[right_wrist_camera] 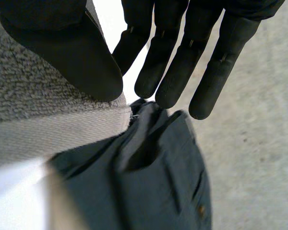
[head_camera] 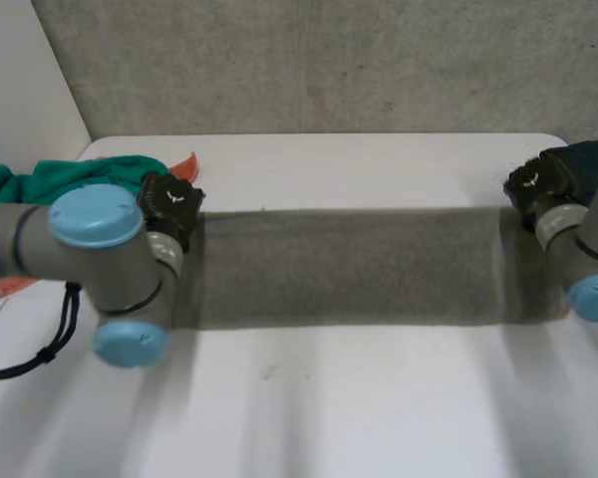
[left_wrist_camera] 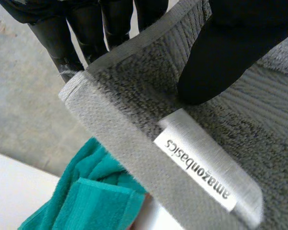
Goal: Fold the laundry.
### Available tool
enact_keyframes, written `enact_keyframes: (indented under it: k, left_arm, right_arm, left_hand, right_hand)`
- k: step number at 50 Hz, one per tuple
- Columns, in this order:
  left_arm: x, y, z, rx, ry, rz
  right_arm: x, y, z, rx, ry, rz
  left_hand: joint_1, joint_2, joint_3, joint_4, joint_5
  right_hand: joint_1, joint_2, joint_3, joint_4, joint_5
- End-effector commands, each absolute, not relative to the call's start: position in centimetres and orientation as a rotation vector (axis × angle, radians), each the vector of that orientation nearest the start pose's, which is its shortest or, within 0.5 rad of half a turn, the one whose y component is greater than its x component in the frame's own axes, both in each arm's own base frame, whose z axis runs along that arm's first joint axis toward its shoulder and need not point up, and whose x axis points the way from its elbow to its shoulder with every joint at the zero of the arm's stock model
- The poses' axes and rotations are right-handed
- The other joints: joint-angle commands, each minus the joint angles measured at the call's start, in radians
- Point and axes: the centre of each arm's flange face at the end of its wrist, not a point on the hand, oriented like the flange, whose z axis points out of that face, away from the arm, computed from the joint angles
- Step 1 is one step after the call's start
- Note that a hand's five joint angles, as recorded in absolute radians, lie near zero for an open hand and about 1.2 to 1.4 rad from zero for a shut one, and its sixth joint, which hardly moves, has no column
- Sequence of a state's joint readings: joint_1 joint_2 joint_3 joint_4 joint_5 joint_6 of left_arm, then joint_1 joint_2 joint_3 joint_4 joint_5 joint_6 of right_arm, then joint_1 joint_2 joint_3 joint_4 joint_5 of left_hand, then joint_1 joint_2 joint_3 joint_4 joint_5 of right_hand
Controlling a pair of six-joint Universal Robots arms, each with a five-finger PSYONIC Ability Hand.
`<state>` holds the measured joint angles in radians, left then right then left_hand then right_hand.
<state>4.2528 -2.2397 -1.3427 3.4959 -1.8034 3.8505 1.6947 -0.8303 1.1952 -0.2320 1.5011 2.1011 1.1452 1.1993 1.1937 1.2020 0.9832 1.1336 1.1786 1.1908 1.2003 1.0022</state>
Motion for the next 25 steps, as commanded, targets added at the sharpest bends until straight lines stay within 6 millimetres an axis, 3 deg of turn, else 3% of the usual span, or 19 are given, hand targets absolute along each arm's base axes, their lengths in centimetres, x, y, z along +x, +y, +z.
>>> enact_keyframes:
  k: [1, 2, 3, 4, 10, 15, 17, 21, 25]
  left_arm:
    - [-30.1, -36.2, 15.0, 0.928, 1.734, -1.806]
    - [-30.3, -36.3, 15.0, 0.93, 1.725, -1.809]
    - [-30.4, -36.5, 15.0, 0.927, 1.714, -1.812]
    - [-30.6, -36.6, 15.0, 0.924, 1.698, -1.816]
    - [-32.6, -34.7, 15.7, 0.961, 1.68, -1.875]
    - [-32.4, -33.1, 16.6, 0.981, 1.69, -1.872]
    - [-31.7, -32.2, 17.1, 0.985, 1.702, -1.862]
    - [-30.7, -30.2, 17.7, 0.989, 1.736, -1.861]
    - [-29.7, -28.3, 18.1, 0.958, 1.822, -1.895]
  right_arm:
    - [20.7, -46.1, 13.5, 1.134, -1.55, 1.728]
    - [20.8, -46.4, 13.4, 1.128, -1.545, 1.735]
    - [21.0, -46.6, 13.1, 1.117, -1.536, 1.743]
    - [21.1, -46.7, 13.1, 1.111, -1.537, 1.747]
    - [20.9, -46.2, 14.5, 1.019, -1.661, 1.849]
    - [20.1, -42.8, 19.1, 0.95, -1.872, 1.939]
    - [19.7, -41.7, 19.8, 0.962, -1.94, 1.943]
    - [17.4, -39.7, 19.6, 0.992, -2.136, 1.874]
    - [15.4, -38.1, 18.1, 1.016, -2.304, 1.758]
  left_hand:
    - [0.15, 0.096, 0.101, 0.093, 0.137]
    - [-0.037, -0.091, -0.086, -0.094, -0.05]
    - [-0.362, -0.416, -0.41, -0.419, -0.374]
    - [-0.961, -1.015, -1.009, -1.018, -0.973]
    - [-0.971, -1.025, -1.019, -1.027, -0.983]
    - [-0.971, -1.025, -1.019, -1.027, -0.983]
    - [-0.971, -1.025, -1.019, -1.027, -0.983]
    - [-0.967, -1.021, -1.015, -1.024, -0.979]
    - [-0.967, -1.021, -1.015, -1.024, -0.979]
  right_hand:
    - [0.263, 0.218, 0.205, 0.196, 0.22]
    - [0.217, 0.172, 0.16, 0.15, 0.174]
    - [-0.742, -0.787, -0.8, -0.809, -0.785]
    - [-0.959, -1.004, -1.016, -1.026, -1.002]
    - [-0.959, -1.004, -1.016, -1.026, -1.002]
    - [-0.959, -1.004, -1.016, -1.026, -1.002]
    - [-0.959, -1.004, -1.016, -1.026, -1.002]
    - [-0.959, -1.004, -1.016, -1.026, -1.002]
    - [-0.788, -0.833, -0.845, -0.854, -0.831]
